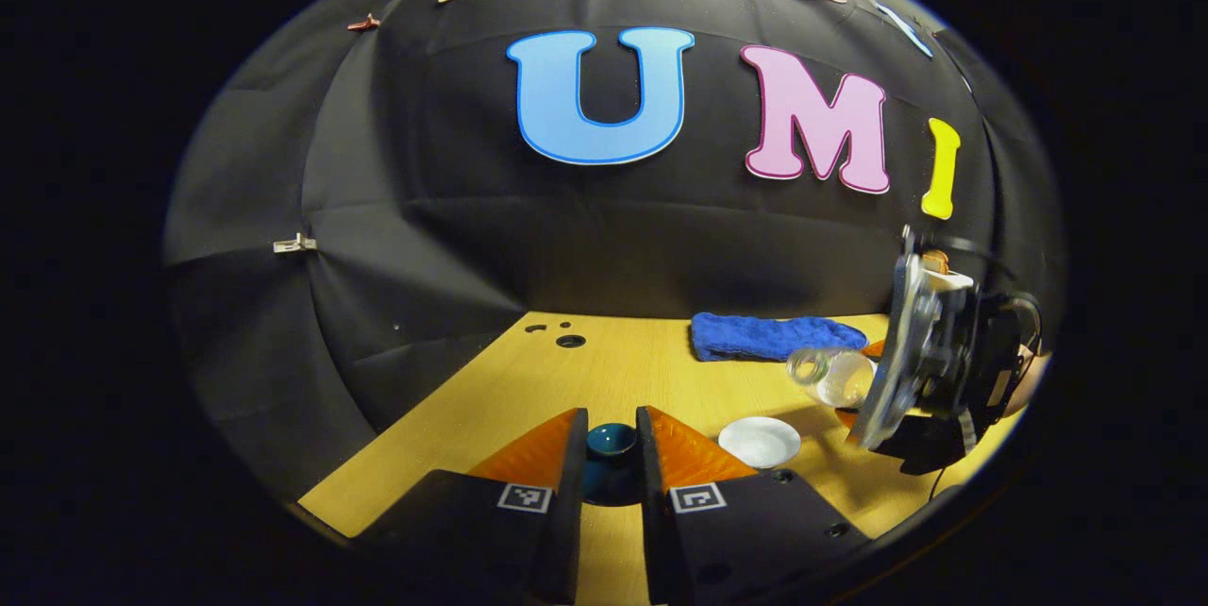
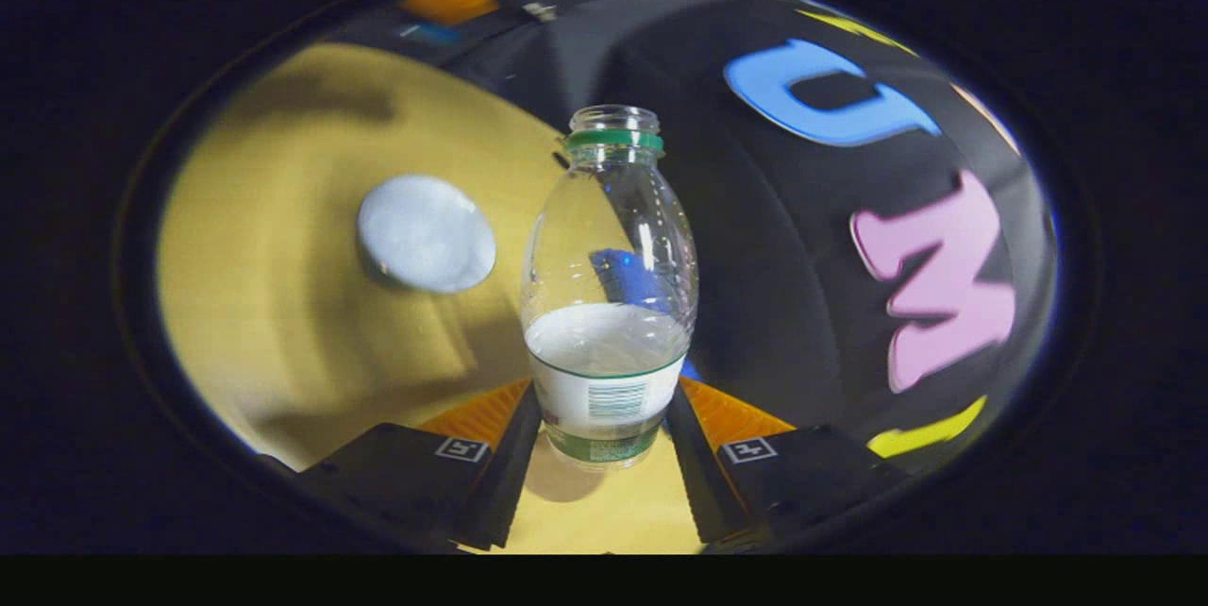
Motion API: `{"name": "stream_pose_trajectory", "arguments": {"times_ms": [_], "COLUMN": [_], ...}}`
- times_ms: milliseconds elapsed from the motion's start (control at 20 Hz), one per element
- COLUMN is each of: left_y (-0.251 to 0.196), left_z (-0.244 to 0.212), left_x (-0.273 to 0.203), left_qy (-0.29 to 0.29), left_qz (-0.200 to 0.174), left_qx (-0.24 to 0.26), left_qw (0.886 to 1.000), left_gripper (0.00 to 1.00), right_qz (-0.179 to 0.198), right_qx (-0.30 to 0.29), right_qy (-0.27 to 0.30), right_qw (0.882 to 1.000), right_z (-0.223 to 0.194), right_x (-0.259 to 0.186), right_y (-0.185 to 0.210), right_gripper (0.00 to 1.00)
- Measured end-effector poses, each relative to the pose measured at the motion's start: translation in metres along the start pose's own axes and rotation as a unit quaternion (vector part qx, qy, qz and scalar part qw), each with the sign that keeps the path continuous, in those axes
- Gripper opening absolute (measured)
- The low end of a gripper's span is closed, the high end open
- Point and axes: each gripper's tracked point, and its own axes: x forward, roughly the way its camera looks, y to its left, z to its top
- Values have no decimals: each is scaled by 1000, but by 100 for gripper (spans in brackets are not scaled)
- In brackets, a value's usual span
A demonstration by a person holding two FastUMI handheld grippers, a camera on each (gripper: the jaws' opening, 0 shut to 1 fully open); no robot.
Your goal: Open the teacup lid with one hand, grasp the water bottle and pour water into the teacup with the other hand; after pouring, place the water bottle on the coaster and then close the teacup lid.
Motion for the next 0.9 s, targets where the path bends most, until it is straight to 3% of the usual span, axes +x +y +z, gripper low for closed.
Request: {"name": "stream_pose_trajectory", "arguments": {"times_ms": [100, 200, 300, 400, 500, 550, 900], "left_y": [-6, -14, -23, -34, -44, -49, -68], "left_z": [0, 2, 4, 4, 4, 4, 3], "left_x": [2, 4, 6, 8, 12, 13, 21], "left_qy": [3, 4, 4, 5, 7, 7, 11], "left_qz": [-6, -14, -24, -34, -42, -46, -55], "left_qx": [5, 14, 20, 22, 23, 24, 35], "left_qw": [1000, 1000, 1000, 999, 999, 999, 998], "left_gripper": [31, 31, 31, 31, 36, 31, 31], "right_qz": [14, 26, 29, 15, 3, -1, -16], "right_qx": [158, 289, 363, 394, 405, 410, 436], "right_qy": [-29, -61, -69, -59, -50, -47, -32], "right_qw": [987, 955, 929, 917, 913, 911, 899], "right_z": [17, 33, 25, 12, 6, 4, -10], "right_x": [-18, -28, -28, -23, -16, -14, -7], "right_y": [-3, -22, -36, -43, -43, -42, -38], "right_gripper": [74, 74, 74, 75, 75, 75, 75]}}
